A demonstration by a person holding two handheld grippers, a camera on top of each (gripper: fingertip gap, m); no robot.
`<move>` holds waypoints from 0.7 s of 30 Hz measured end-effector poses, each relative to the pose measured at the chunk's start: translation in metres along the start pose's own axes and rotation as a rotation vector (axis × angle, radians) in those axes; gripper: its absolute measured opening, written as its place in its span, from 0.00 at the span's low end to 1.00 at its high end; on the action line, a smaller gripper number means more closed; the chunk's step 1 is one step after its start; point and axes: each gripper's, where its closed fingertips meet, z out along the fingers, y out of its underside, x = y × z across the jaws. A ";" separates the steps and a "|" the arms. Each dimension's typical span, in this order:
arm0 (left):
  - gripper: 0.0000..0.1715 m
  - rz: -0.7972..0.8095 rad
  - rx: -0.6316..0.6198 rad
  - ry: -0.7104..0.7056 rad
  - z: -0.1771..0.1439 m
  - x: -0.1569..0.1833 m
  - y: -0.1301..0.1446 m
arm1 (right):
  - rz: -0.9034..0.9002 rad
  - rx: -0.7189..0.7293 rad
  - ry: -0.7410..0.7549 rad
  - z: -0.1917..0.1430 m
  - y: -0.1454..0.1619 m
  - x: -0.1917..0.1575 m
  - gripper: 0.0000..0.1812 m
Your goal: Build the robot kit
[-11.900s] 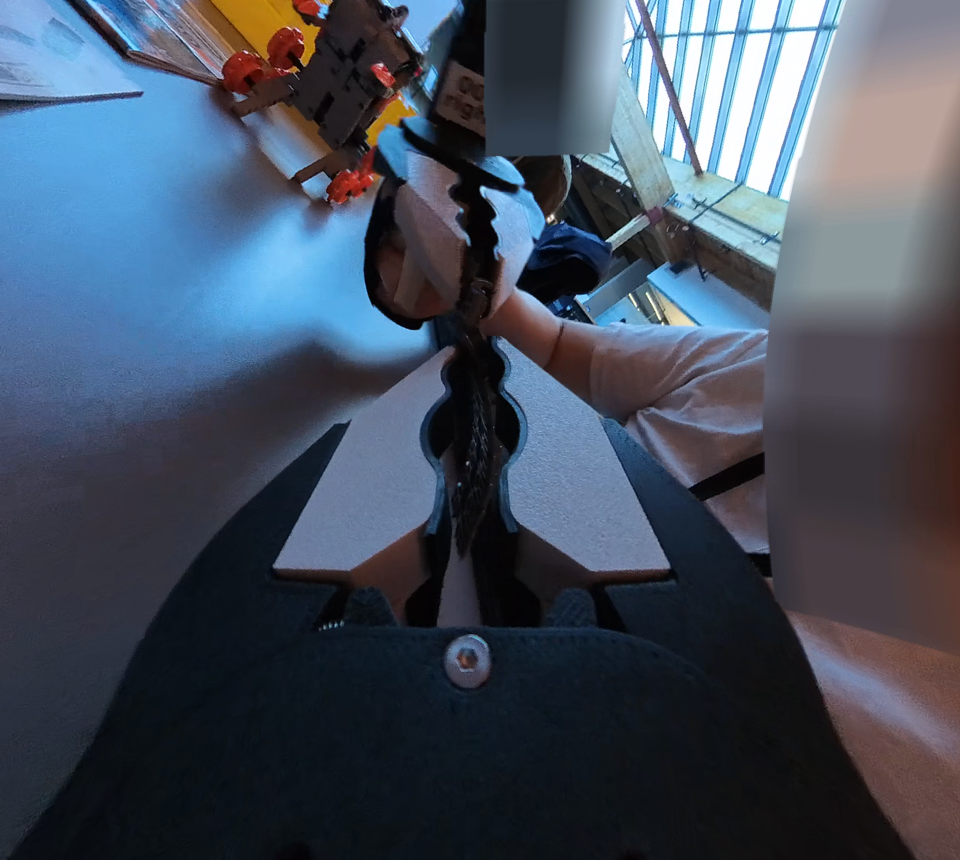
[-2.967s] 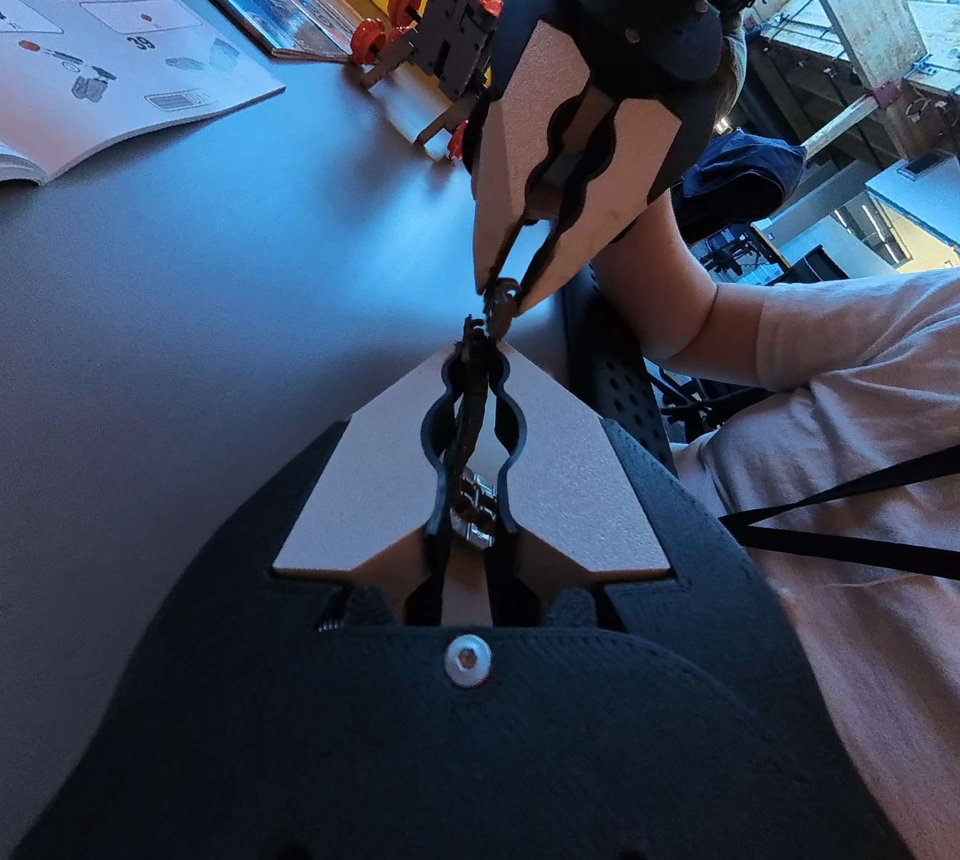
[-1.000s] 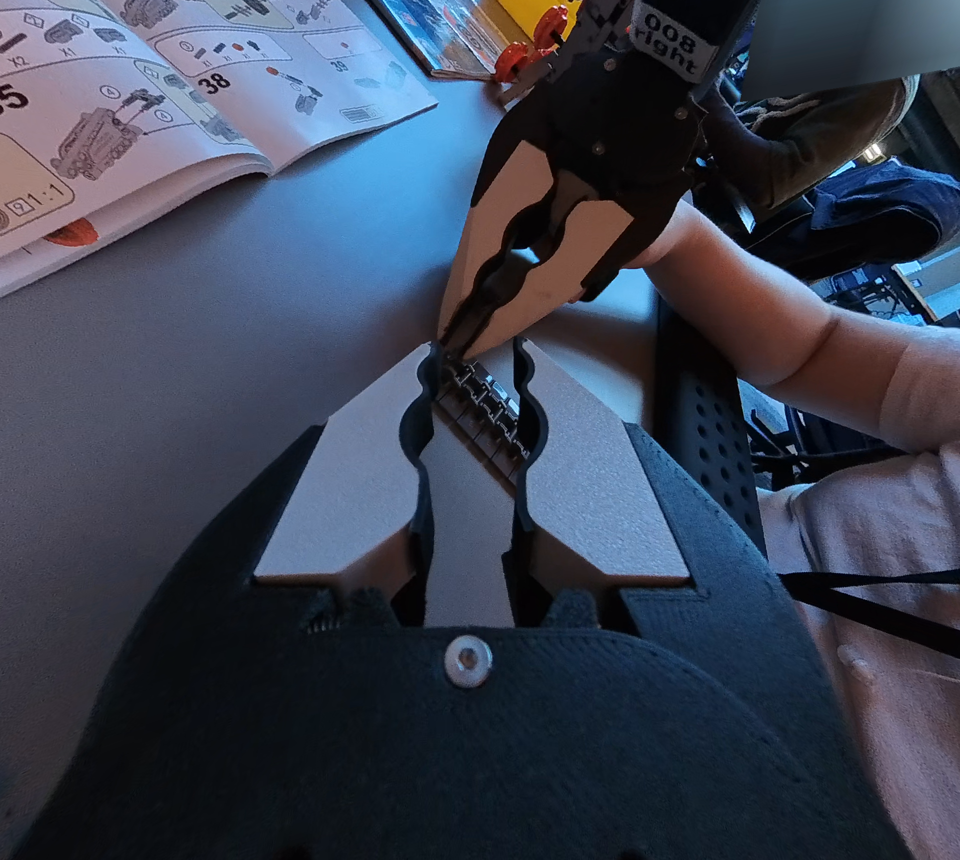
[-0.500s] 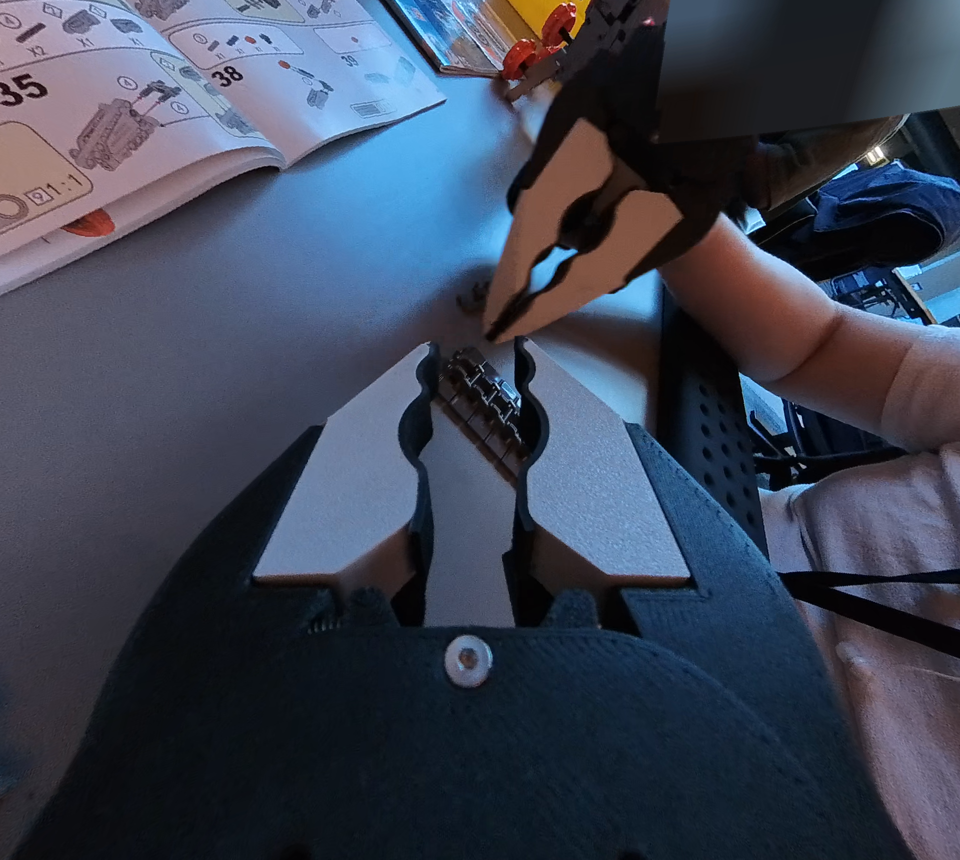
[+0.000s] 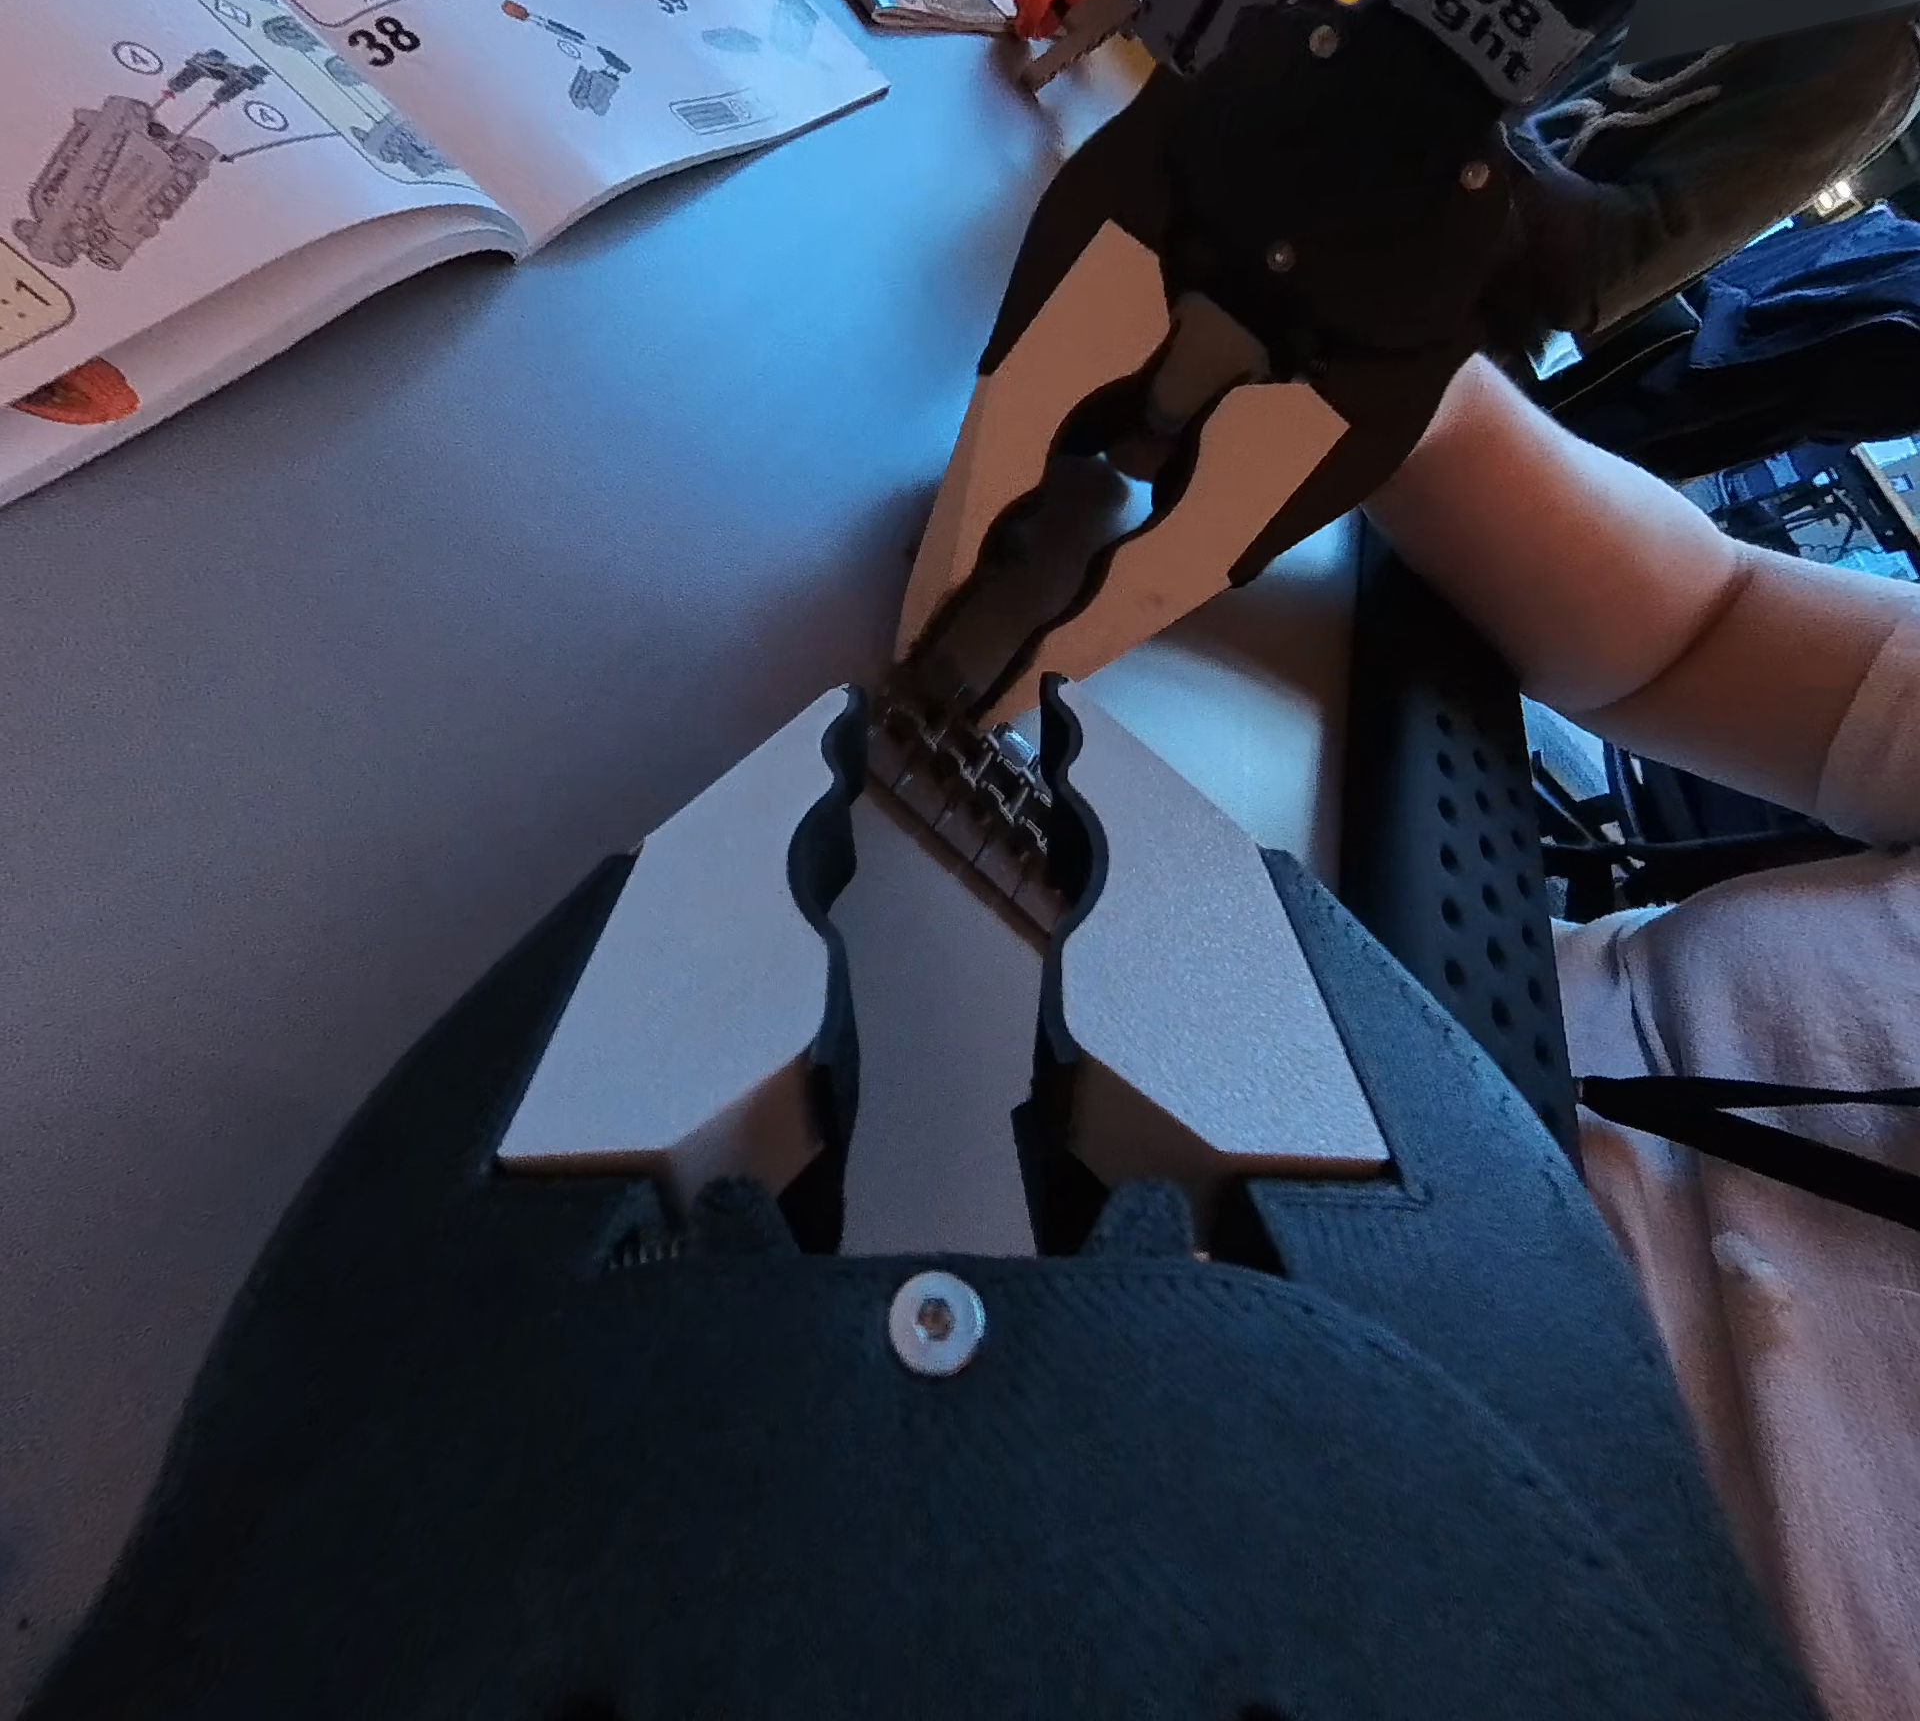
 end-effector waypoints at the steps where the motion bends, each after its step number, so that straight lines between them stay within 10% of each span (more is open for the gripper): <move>1: 0.18 -0.006 0.000 0.001 0.000 0.000 0.000 | 0.016 0.005 -0.017 0.001 -0.001 0.000 0.09; 14: 0.18 0.088 -0.047 -0.023 0.000 0.000 0.006 | -0.335 -0.003 0.103 -0.003 -0.008 -0.012 0.00; 21: 0.15 0.762 -0.041 -0.502 -0.016 -0.021 -0.013 | -0.646 -0.020 0.266 -0.013 -0.008 -0.021 0.00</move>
